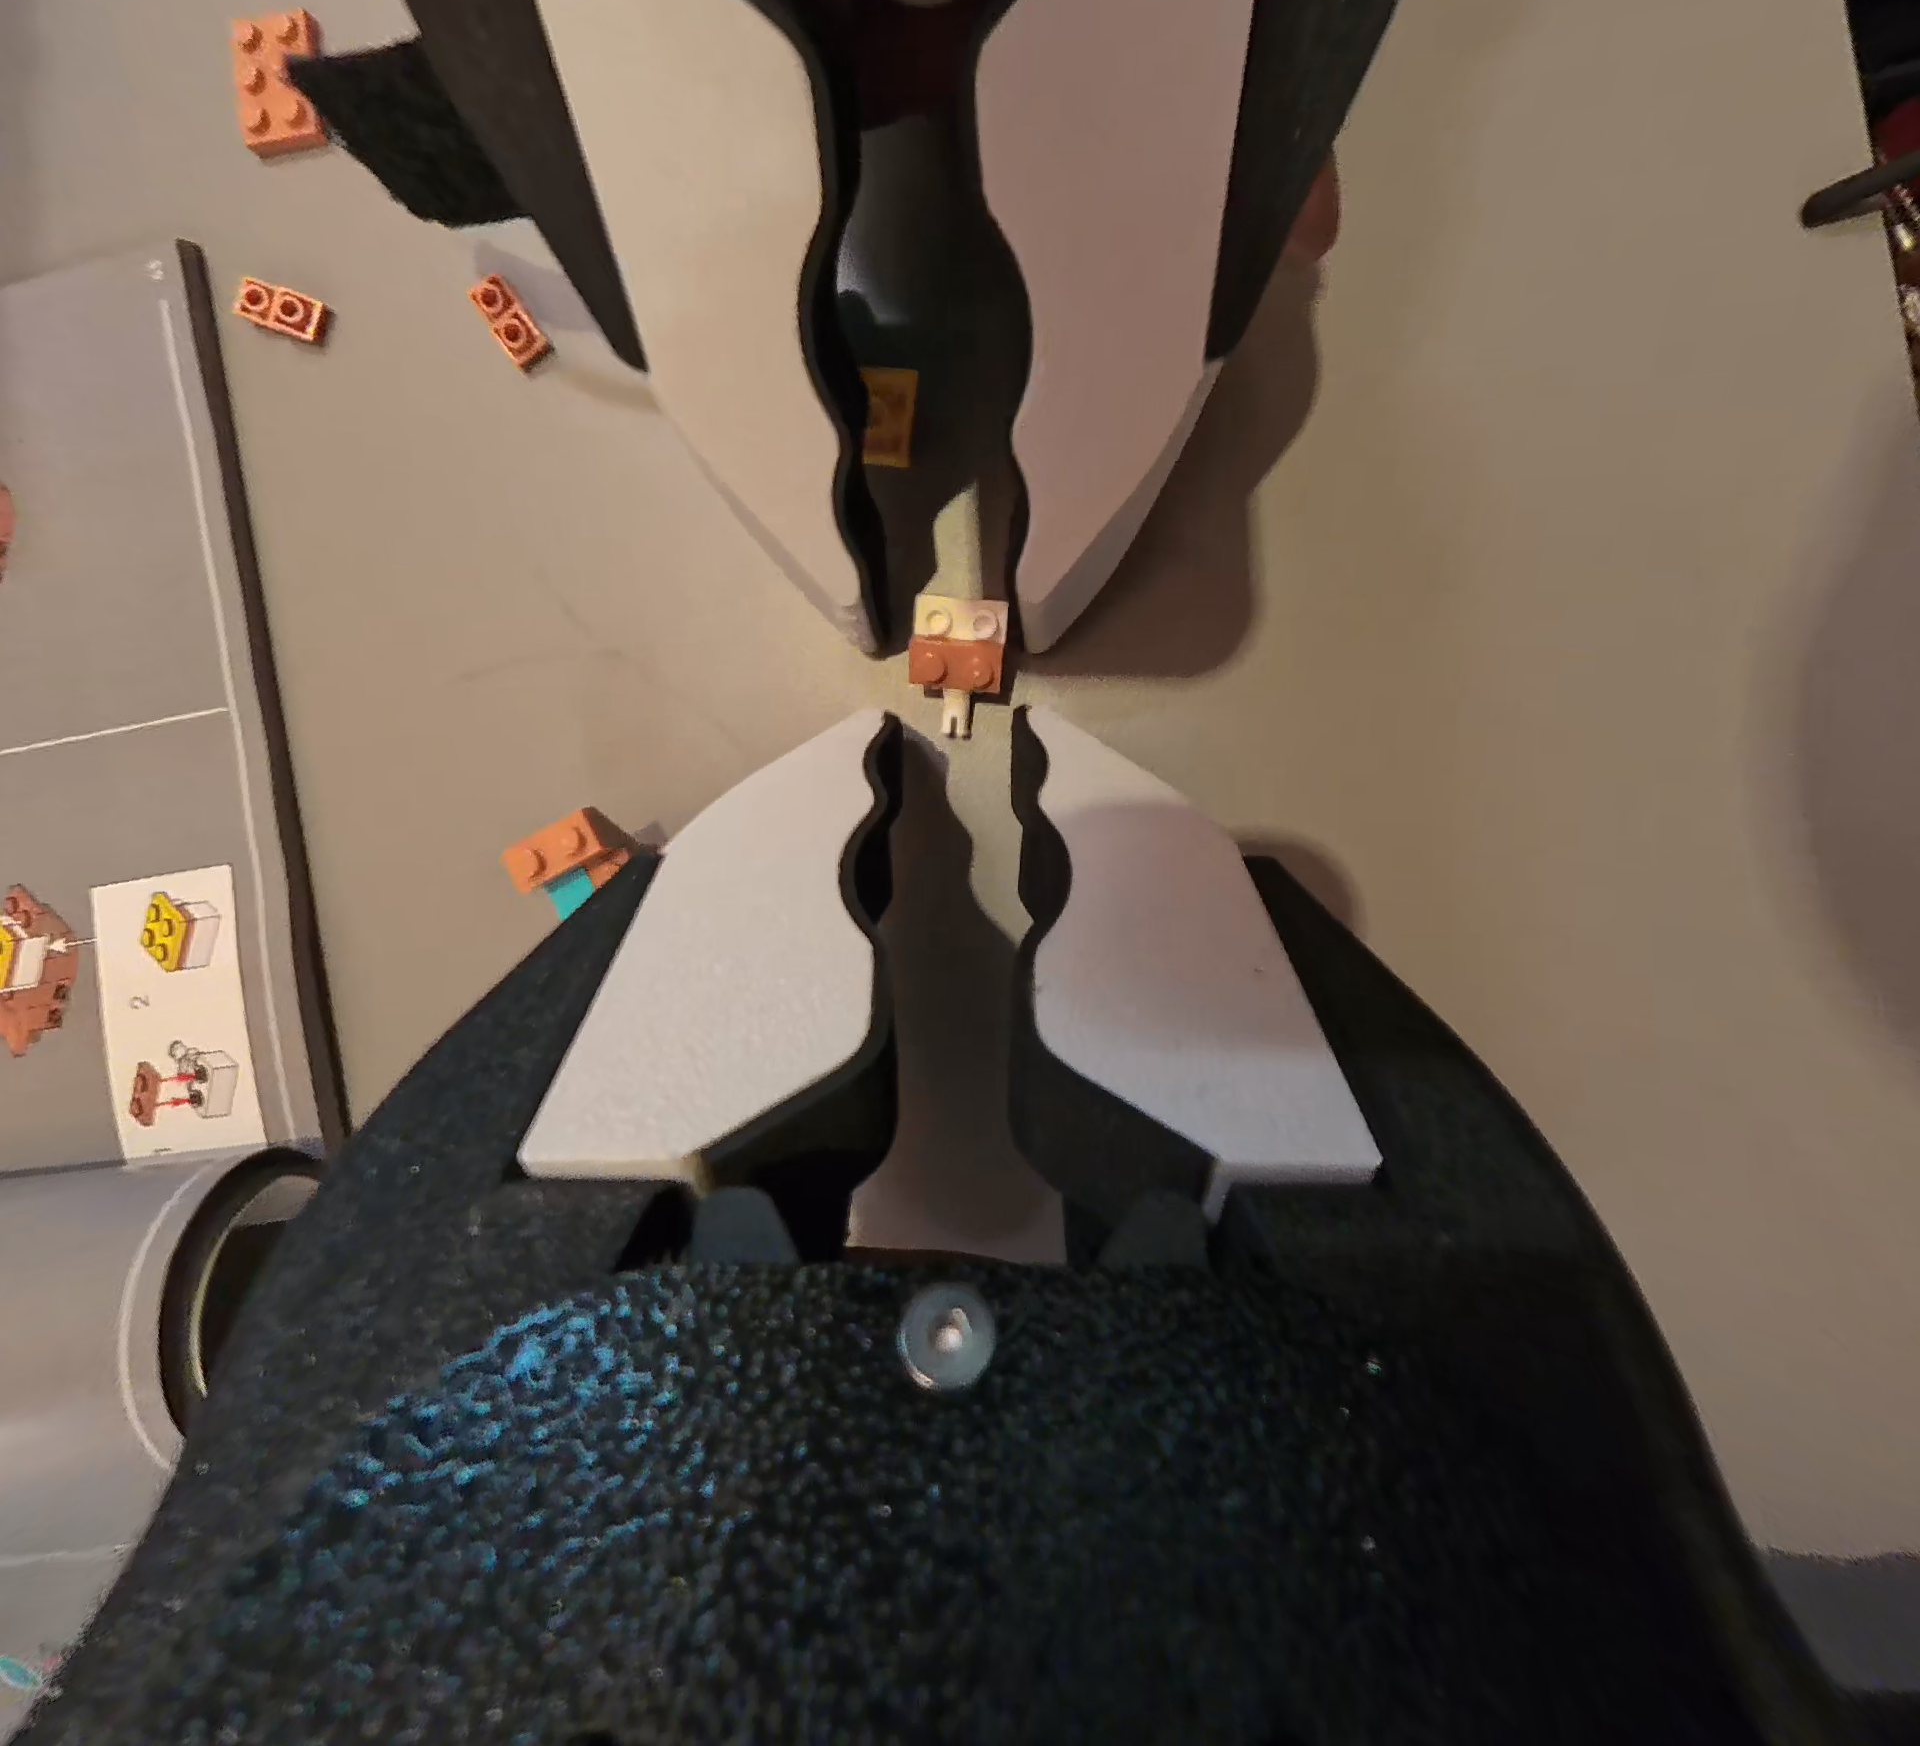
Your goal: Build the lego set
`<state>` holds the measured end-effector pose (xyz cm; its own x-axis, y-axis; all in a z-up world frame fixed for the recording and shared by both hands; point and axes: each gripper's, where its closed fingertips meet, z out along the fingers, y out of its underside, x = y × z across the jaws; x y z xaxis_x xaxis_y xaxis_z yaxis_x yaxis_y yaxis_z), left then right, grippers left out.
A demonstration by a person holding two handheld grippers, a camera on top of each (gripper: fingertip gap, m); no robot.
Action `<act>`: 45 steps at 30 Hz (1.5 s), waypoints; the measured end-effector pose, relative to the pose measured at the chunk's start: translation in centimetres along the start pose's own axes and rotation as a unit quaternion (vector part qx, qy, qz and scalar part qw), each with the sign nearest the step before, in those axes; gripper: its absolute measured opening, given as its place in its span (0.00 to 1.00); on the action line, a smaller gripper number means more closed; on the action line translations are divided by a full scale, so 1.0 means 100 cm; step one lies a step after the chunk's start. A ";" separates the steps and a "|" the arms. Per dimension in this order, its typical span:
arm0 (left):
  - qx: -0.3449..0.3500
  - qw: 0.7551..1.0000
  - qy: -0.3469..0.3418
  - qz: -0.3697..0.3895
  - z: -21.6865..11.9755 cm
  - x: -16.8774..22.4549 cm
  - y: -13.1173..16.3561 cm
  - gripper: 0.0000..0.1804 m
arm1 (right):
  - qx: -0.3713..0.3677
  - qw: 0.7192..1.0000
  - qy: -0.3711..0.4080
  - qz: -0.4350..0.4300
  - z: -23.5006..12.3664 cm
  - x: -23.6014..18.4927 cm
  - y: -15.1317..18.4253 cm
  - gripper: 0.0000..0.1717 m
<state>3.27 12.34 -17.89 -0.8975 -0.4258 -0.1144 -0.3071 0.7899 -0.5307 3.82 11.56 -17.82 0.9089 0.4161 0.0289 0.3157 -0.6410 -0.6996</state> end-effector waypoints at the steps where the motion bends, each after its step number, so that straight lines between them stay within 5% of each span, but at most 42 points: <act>1: 0.002 1.000 -0.002 -0.002 0.000 0.000 0.000 0.11 | 0.000 1.000 0.001 0.000 0.000 0.000 0.000 0.12; 12: 0.039 0.998 -0.035 -0.036 -0.007 -0.002 0.004 0.11 | 0.006 1.000 0.005 0.007 -0.001 0.003 0.000 0.09; 26: 0.238 0.963 -0.075 -0.100 -0.036 -0.007 -0.027 0.11 | 0.094 0.995 -0.036 0.009 -0.023 0.000 -0.015 0.10; 45: 0.283 0.954 -0.039 -0.090 -0.036 0.002 -0.041 0.03 | 0.142 0.988 -0.059 0.004 -0.042 -0.007 -0.032 0.10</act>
<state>3.22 10.61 -12.67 -0.8132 -0.5813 -0.0295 -0.2140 0.3458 -0.9136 3.26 10.63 -12.62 0.8678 0.4945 -0.0487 0.2045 -0.4448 -0.8719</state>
